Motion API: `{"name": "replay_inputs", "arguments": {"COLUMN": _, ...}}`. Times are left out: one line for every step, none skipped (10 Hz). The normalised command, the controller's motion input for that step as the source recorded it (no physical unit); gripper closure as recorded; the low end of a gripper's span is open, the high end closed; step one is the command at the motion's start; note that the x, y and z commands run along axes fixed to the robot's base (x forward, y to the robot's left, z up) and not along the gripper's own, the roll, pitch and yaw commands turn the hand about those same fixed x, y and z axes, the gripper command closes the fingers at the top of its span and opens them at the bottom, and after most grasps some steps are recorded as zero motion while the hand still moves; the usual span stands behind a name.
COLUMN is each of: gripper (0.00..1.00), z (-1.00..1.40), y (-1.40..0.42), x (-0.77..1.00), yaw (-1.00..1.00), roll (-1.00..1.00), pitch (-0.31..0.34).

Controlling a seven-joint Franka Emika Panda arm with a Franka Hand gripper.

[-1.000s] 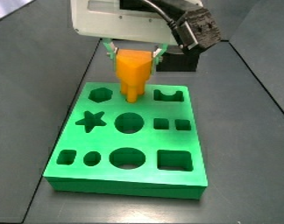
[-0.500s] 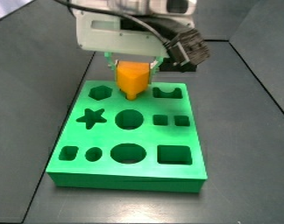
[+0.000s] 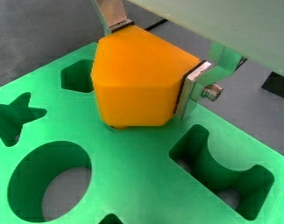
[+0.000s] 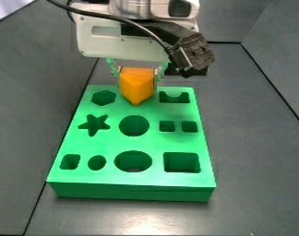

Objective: Pick up the 3 prong object. Move up. Move to above the board. Insert the 3 prong object.
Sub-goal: Insert the 3 prong object.

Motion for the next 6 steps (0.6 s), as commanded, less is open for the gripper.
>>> {"name": "replay_inputs", "arguments": {"gripper": 1.00, "z": -0.33, "y": 0.00, "x": -0.24, "yaw": 0.01, "roll": 0.00, "pitch": -0.464}}
{"name": "replay_inputs", "arguments": {"gripper": 1.00, "z": -0.38, "y": 0.00, "x": -0.23, "yaw": 0.01, "roll": 0.01, "pitch": -0.437}}
{"name": "replay_inputs", "arguments": {"gripper": 1.00, "z": -0.35, "y": 0.00, "x": -0.16, "yaw": 0.05, "roll": 0.02, "pitch": -0.396}}
{"name": "replay_inputs", "arguments": {"gripper": 1.00, "z": -0.39, "y": 0.00, "x": 0.00, "yaw": 0.01, "roll": 0.08, "pitch": -0.244}}
{"name": "replay_inputs", "arguments": {"gripper": 1.00, "z": -0.44, "y": 0.00, "x": 0.26, "yaw": 0.02, "roll": 0.19, "pitch": -0.047}}
{"name": "replay_inputs", "arguments": {"gripper": 1.00, "z": -0.23, "y": 0.07, "x": 0.43, "yaw": 0.19, "roll": 0.23, "pitch": 0.103}}
